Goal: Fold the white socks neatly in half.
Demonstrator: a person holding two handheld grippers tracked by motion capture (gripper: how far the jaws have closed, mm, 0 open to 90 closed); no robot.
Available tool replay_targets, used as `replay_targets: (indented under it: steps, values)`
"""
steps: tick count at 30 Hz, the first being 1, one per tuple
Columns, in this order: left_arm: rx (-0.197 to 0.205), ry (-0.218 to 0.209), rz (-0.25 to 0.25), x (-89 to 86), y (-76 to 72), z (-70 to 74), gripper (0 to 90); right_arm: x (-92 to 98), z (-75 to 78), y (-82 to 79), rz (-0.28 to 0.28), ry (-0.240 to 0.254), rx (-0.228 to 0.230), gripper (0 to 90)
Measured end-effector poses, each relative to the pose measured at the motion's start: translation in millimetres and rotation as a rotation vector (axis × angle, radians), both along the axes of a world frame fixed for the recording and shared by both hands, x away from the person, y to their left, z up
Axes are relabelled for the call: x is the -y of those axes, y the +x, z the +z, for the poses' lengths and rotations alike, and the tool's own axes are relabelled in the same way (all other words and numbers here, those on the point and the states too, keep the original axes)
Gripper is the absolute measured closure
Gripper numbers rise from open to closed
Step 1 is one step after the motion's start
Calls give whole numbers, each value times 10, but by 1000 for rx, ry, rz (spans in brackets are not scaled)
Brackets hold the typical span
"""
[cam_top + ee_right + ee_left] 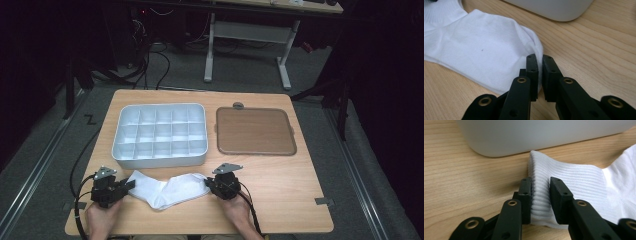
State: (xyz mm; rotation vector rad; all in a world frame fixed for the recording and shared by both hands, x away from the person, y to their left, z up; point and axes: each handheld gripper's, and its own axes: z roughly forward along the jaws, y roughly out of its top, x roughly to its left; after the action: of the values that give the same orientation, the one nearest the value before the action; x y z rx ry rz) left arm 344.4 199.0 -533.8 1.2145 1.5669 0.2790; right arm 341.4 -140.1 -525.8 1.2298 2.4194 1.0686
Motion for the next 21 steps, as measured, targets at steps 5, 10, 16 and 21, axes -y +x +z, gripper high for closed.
replay_targets:
  steps: [5, 10, 16, 21]
  values:
    - [4, -7, -13, 51, -7, -6, 736, 75, -3, -19, -17, -1, -1, 851]
    - [3, -16, -22, 109, -16, -8, 737, 142, -8, -26, -28, -1, 3, 851]
    - [4, -21, -32, 185, -22, -11, 748, 216, -7, -39, -44, -3, 7, 850]
    - [7, -23, -42, 272, -22, -13, 752, 300, -7, -51, -59, -7, 9, 850]
